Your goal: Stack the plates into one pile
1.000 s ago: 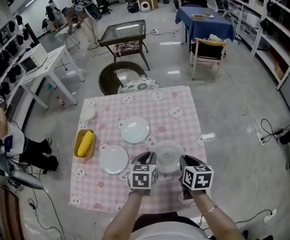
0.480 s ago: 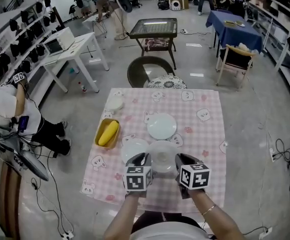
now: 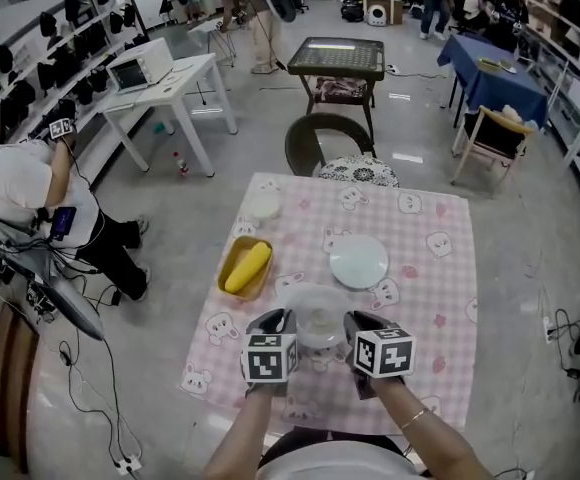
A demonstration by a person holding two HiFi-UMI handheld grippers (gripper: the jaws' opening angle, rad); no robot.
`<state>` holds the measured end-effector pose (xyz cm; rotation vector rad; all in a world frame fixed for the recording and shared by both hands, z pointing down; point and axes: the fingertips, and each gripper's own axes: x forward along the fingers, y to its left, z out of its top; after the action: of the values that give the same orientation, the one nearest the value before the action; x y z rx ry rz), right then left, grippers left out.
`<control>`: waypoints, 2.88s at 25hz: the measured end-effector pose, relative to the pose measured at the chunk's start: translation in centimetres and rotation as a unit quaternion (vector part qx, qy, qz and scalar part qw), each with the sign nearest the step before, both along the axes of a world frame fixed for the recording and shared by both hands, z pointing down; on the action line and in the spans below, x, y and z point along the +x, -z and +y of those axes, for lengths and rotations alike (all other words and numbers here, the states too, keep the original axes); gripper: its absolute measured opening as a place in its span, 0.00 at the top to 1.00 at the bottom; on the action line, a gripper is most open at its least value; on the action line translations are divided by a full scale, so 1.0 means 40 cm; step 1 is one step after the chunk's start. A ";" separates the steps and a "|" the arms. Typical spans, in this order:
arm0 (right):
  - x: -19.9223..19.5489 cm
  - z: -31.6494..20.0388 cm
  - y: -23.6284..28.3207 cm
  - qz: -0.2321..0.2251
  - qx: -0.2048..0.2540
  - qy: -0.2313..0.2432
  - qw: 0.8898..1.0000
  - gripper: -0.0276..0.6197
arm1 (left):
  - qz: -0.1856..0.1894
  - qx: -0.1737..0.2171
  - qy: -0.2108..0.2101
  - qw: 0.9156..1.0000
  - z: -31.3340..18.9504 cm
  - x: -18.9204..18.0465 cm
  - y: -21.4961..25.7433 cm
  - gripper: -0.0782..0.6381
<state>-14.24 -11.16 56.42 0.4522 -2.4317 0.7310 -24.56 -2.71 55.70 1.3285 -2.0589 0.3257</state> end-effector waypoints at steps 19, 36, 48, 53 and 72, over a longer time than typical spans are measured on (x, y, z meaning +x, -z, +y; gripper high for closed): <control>-0.150 0.023 -0.096 0.050 0.002 -0.001 0.999 0.86 | 0.032 -0.035 -0.018 0.999 0.026 -0.146 -0.106 0.78; -0.152 0.004 -0.151 0.086 0.014 -0.013 0.996 0.84 | 0.009 -0.057 -0.047 0.997 -0.005 -0.165 -0.160 0.78; -0.146 -0.011 -0.142 0.064 0.017 -0.038 0.997 0.84 | 0.000 -0.029 -0.049 0.998 -0.006 -0.160 -0.099 0.78; -0.128 -0.038 -0.118 0.048 0.028 -0.061 0.997 0.85 | -0.009 -0.016 -0.057 0.998 -0.027 -0.154 -0.073 0.78; 0.004 -0.232 0.020 -0.006 0.084 -0.185 0.979 0.85 | -0.041 0.050 -0.154 0.986 -0.281 -0.108 0.044 0.74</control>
<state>-14.08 -20.44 55.61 0.9898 -2.4590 0.6776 -28.86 -13.95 53.93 1.7266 -1.9552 0.4211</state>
